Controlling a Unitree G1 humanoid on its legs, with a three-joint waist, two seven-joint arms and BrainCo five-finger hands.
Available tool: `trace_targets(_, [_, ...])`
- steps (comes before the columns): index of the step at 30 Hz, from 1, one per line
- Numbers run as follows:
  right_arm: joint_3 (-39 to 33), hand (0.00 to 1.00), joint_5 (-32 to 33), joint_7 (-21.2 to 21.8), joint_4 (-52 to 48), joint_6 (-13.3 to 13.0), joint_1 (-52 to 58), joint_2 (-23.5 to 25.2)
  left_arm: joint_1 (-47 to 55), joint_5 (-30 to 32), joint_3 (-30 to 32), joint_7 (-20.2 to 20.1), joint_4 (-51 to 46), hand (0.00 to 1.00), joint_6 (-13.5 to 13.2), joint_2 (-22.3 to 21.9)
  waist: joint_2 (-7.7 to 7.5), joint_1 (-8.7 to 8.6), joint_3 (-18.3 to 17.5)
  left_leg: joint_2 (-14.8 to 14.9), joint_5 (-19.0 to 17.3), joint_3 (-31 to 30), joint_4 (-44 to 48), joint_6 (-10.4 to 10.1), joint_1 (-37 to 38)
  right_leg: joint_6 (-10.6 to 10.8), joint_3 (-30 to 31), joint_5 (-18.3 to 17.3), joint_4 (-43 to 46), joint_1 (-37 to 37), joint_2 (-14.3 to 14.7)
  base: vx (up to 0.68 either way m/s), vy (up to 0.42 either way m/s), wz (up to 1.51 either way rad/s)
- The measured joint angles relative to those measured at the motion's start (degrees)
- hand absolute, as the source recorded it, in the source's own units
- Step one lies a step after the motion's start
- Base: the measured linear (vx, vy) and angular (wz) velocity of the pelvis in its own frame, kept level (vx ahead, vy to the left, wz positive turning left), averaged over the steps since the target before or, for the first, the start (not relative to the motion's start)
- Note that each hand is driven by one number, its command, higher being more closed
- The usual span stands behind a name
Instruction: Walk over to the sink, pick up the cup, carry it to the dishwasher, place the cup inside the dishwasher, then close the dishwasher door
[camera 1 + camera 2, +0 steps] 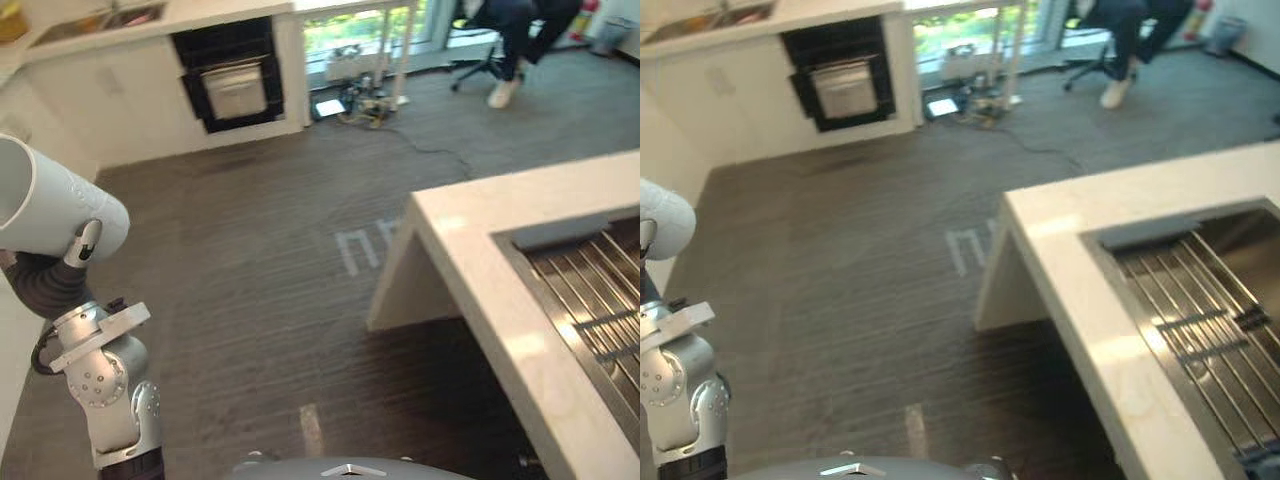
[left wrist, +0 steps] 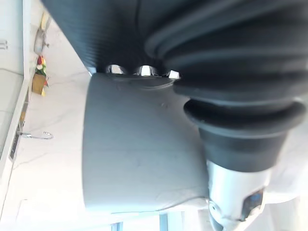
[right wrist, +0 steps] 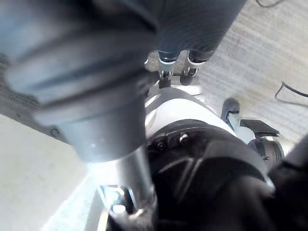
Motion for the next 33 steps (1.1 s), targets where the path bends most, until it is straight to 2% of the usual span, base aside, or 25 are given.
trace_targets(1, [0.1, 0.00, 0.0, -0.4, 0.0, 0.0, 0.2, 0.1, 0.7, 0.0, -1.5, -0.3, 0.0, 1.00, 0.0, 0.0, -0.02, -0.07, 0.0, -1.1, -0.4, -1.6, -1.6, 0.7, 0.2, 0.0, 0.3, 1.5, -0.4, 0.8, -0.3, -0.20, 0.224, 0.88])
trace_targets(2, [0.2, 0.00, -0.1, -0.8, -0.6, -0.5, 0.8, 0.3, 1.1, 0.0, -4.5, -0.8, 0.2, 1.00, 0.1, 0.1, 0.02, -0.16, 0.1, -3.0, -0.4, -4.8, -4.1, 2.0, 0.4, -2.5, 6.6, 2.3, 0.1, 0.2, -0.9, -0.23, 0.280, 1.08])
trace_targets(3, [0.3, 0.00, 0.0, -0.9, -2.0, -0.7, 1.1, 0.7, 0.9, 0.0, -6.7, -1.0, 1.1, 1.00, 0.1, 0.5, 0.06, -0.64, 0.0, -3.8, 0.1, -7.3, -4.3, 3.0, -0.4, -4.6, 13.6, 0.2, 0.8, -1.1, -0.6, -0.17, 0.232, 1.17])
trace_targets(4, [0.3, 0.00, 0.0, -1.0, -2.5, -1.0, 1.1, 1.1, 0.6, 0.0, -8.4, -1.2, 2.2, 1.00, 0.0, 0.8, 0.27, -1.17, 0.1, -4.2, 0.5, -9.3, -4.3, 3.7, -0.9, -4.4, 19.0, -2.1, 0.7, -1.7, 0.4, -0.13, 0.181, 1.44])
trace_targets(5, [1.0, 0.00, 0.4, -1.1, -3.0, -1.7, 1.1, 1.8, -0.4, 0.0, -12.3, -2.0, 5.3, 1.00, 0.0, 1.0, 0.96, -2.12, 0.2, -4.8, 1.4, -13.0, -4.2, 4.7, -2.4, -3.6, 30.8, -5.1, 0.4, -3.2, 3.4, -0.09, 0.151, 1.66])
trace_targets(6, [1.6, 0.00, 1.1, -1.0, -4.6, -1.8, 1.5, 1.7, -0.9, 0.0, -16.0, -2.4, 8.5, 1.00, 0.0, 1.0, 0.86, -2.54, 0.4, -5.5, 1.9, -16.3, -4.1, 4.9, -2.8, -1.3, 41.5, -7.2, 0.7, -3.7, 6.7, -0.08, 0.145, 1.57])
trace_targets(7, [2.3, 0.00, 1.6, -1.1, -4.9, -1.9, 1.7, 1.6, -0.8, 0.0, -17.5, -2.6, 9.7, 1.00, 0.0, 1.0, 1.41, -2.74, 0.7, -6.1, 2.0, -17.4, -4.3, 4.8, -3.1, -0.2, 45.5, -7.9, 1.1, -4.1, 7.7, -0.06, 0.123, 1.32])
trace_targets(8, [2.8, 0.00, 1.7, -1.1, -4.9, -2.4, 1.6, 1.8, -0.8, 0.2, -19.8, -3.2, 10.9, 1.00, 0.0, 0.9, 0.66, -2.96, 0.7, -7.0, 1.7, -18.4, -4.4, 5.1, -3.1, 1.4, 50.5, -8.9, 1.7, -4.1, 8.9, -0.03, 0.064, 1.10])
trace_targets(9, [4.1, 0.00, 2.1, -1.0, -5.5, -2.7, 1.7, 1.8, -0.8, 0.2, -21.3, -3.4, 11.4, 1.00, 0.0, 1.2, -0.14, -3.12, 0.4, -7.6, 2.0, -18.6, -4.4, 5.3, -2.7, 1.5, 51.1, -8.8, 1.4, -3.7, 8.9, -0.02, 0.039, 0.94])
trace_targets(11, [4.9, 0.00, 2.1, -1.0, -5.3, -2.8, 1.7, 1.6, -0.7, 0.3, -21.7, -3.3, 11.4, 1.00, 0.0, 2.4, -0.62, -3.05, 0.2, -8.3, 2.3, -18.5, -4.4, 4.9, -2.0, 1.4, 50.6, -7.9, -0.2, -3.0, 8.7, 0.00, -0.008, 0.41])
trace_targets(14, [8.1, 0.00, 2.0, -0.8, -4.5, -3.1, 1.6, 1.2, -0.7, 0.3, -21.6, -3.0, 11.2, 1.00, 0.9, 5.1, -1.98, -2.47, -0.7, -9.7, 2.2, -18.8, -4.5, 5.1, -0.4, 2.2, 49.8, -4.2, -1.7, -2.8, 7.8, -0.03, -0.069, 0.08])
trace_targets(15, [8.6, 0.00, 2.0, -0.7, -4.5, -3.1, 1.3, 0.9, -0.6, 0.3, -21.6, -3.0, 11.2, 1.00, 1.4, 5.4, -1.85, -2.55, -0.8, -9.6, 2.3, -19.0, -4.5, 5.0, -0.1, 2.8, 49.6, -4.4, -1.7, -2.6, 7.9, 0.00, -0.073, 0.18])
trace_targets(17, [10.4, 0.00, 1.5, -0.8, -4.3, -3.1, 1.1, -0.3, -0.4, 0.1, -24.1, -3.5, 11.1, 1.00, 3.0, 5.2, -1.56, -2.92, -1.4, -9.2, 2.8, -20.2, -4.5, 4.9, 0.2, 2.7, 48.0, -4.4, -3.3, -1.3, 8.5, 0.06, -0.081, 0.26])
trace_targets(20, [12.6, 0.00, 1.2, -0.9, -4.3, -3.1, 1.0, -1.6, 0.6, 0.1, -25.6, -4.7, 11.0, 1.00, 3.7, 5.4, -1.35, -2.59, -1.6, -8.2, 3.4, -20.5, -4.6, 5.0, 0.3, 2.7, 47.3, -3.2, -5.6, 0.1, 9.8, 0.06, -0.089, 0.09])
trace_targets(21, [18.6, 0.00, -0.6, -2.8, -1.9, -3.5, -2.3, -2.5, 0.6, 0.0, -25.6, -3.0, 8.9, 1.00, 6.9, 8.0, -3.56, -2.96, -1.1, -6.7, 5.1, -21.4, -4.6, 3.7, -4.3, 1.7, 44.8, -0.5, -10.7, -1.1, 11.7, 0.02, -0.035, -0.01])
trace_targets(29, [18.6, 0.00, -0.5, -2.8, -1.9, -3.4, -2.4, -2.5, 0.6, -0.5, -25.3, -2.8, 8.9, 1.00, 6.6, 7.8, -3.60, -3.06, -1.1, -6.8, 4.8, -21.6, -4.6, 4.0, -4.7, 1.9, 44.2, -0.9, -11.0, -1.4, 11.7, 0.00, 0.000, 0.02])
trace_targets(33, [17.2, 0.00, 0.0, -2.8, -1.9, -3.6, -2.4, -1.8, -0.3, -1.0, -25.2, -1.0, 9.5, 1.00, 4.3, 7.5, -3.71, -3.76, -1.0, -7.5, 4.8, -23.9, -4.6, 4.0, -5.3, 1.8, 42.0, -1.8, -10.7, -1.0, 11.4, 0.01, 0.004, 0.30])
